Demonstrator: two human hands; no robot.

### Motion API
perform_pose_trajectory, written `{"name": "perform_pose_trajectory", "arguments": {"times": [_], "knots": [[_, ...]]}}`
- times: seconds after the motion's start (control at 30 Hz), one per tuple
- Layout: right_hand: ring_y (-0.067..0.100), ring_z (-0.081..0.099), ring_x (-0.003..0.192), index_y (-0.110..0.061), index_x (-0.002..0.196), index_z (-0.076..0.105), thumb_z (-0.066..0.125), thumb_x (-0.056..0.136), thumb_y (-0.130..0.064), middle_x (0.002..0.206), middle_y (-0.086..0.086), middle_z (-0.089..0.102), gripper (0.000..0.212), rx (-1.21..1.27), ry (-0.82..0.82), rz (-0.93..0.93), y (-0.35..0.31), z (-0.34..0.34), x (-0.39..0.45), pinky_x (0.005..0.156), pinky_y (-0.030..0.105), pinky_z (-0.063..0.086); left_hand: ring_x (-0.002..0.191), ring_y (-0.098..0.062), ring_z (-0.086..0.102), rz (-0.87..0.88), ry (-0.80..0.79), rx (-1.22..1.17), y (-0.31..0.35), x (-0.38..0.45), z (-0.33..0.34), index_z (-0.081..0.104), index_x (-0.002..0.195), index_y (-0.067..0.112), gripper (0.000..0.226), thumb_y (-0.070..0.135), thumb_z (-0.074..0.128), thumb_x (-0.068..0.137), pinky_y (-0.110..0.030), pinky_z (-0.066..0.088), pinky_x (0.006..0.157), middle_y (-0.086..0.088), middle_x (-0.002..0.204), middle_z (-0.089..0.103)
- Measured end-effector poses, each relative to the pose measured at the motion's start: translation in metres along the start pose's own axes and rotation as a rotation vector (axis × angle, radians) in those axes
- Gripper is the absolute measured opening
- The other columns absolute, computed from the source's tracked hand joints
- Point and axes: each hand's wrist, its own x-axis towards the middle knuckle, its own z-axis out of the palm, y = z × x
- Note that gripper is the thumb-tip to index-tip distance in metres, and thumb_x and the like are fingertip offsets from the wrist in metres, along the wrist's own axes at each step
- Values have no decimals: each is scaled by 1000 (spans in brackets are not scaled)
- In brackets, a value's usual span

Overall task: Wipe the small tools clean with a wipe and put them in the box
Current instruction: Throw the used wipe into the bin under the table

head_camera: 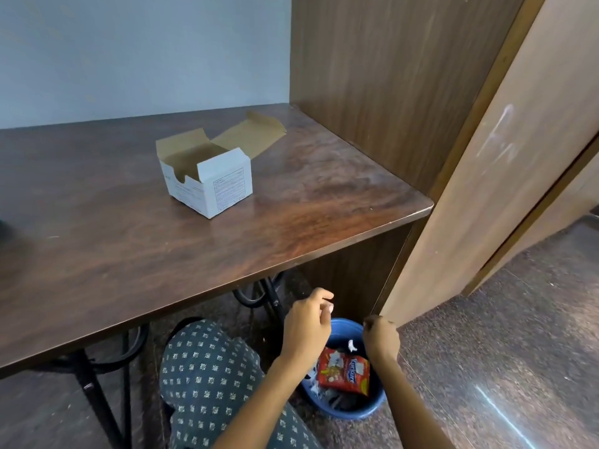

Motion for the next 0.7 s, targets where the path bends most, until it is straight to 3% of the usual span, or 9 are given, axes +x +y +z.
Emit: {"name": "perform_pose_trajectory", "arguments": {"times": [0.17, 0.37, 0.57, 0.7], "knots": [[31, 65, 90, -20, 97, 72, 57, 88, -18, 100, 11, 69, 18, 11, -96, -72, -19, -30, -17, 76, 37, 52, 91, -5, 68, 35, 19, -61, 5, -5, -19, 62, 110, 20, 21, 13, 58, 90, -26, 56, 76, 7, 99, 72], [17, 66, 83, -24, 89, 72, 65, 84, -27, 90, 0, 71, 9, -158, -349, -492, -87, -117, -74, 77, 33, 55, 92, 3, 65, 187, 167, -190, 50, -18, -86, 65, 107, 20, 20, 9, 59, 90, -17, 54, 78, 11, 98, 71], [19, 63, 78, -28, 82, 68, 64, 82, -34, 78, -8, 66, 7, -109, -304, -961, -181, -203, -145, 73, 39, 52, 90, 1, 67, 255, 467, -309, 73, -32, -187, 67, 103, 14, 17, 6, 59, 90, -16, 52, 78, 11, 97, 71], [15, 64, 76, -23, 80, 70, 64, 83, -36, 75, -4, 69, 15, 157, -161, -1119, -251, -203, -168, 73, 39, 54, 93, -1, 67, 218, 705, -244, 48, -41, -248, 67, 100, 15, 16, 6, 59, 91, -17, 52, 79, 8, 98, 71]]}}
